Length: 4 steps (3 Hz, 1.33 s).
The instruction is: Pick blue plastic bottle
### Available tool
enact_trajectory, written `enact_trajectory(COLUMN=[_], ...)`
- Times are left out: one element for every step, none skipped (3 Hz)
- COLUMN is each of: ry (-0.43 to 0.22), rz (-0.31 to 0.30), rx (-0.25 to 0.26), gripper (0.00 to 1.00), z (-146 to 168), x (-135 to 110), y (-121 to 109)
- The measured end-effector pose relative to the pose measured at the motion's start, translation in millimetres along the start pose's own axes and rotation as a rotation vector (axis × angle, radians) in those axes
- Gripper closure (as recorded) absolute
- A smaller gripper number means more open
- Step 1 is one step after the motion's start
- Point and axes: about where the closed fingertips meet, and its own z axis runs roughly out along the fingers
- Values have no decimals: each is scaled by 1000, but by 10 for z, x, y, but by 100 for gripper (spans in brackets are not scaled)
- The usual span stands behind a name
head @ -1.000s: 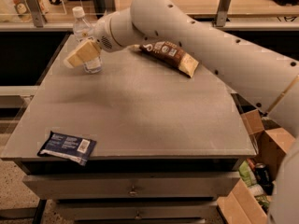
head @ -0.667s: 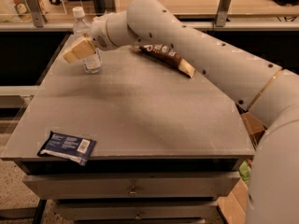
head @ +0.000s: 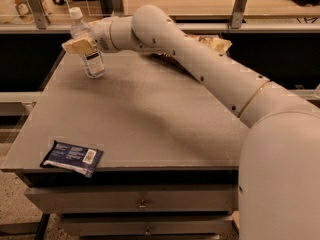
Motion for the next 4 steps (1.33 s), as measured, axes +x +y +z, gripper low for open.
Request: enact_trajectory(ry=[-43, -84, -109, -103], rz=[7, -3, -44, -90], rx=[-16, -33, -31, -48], gripper=[64, 88, 100, 100], z=[67, -40, -292, -717], x=[-27, -195, -475, -886], y=[-27, -12, 25, 58])
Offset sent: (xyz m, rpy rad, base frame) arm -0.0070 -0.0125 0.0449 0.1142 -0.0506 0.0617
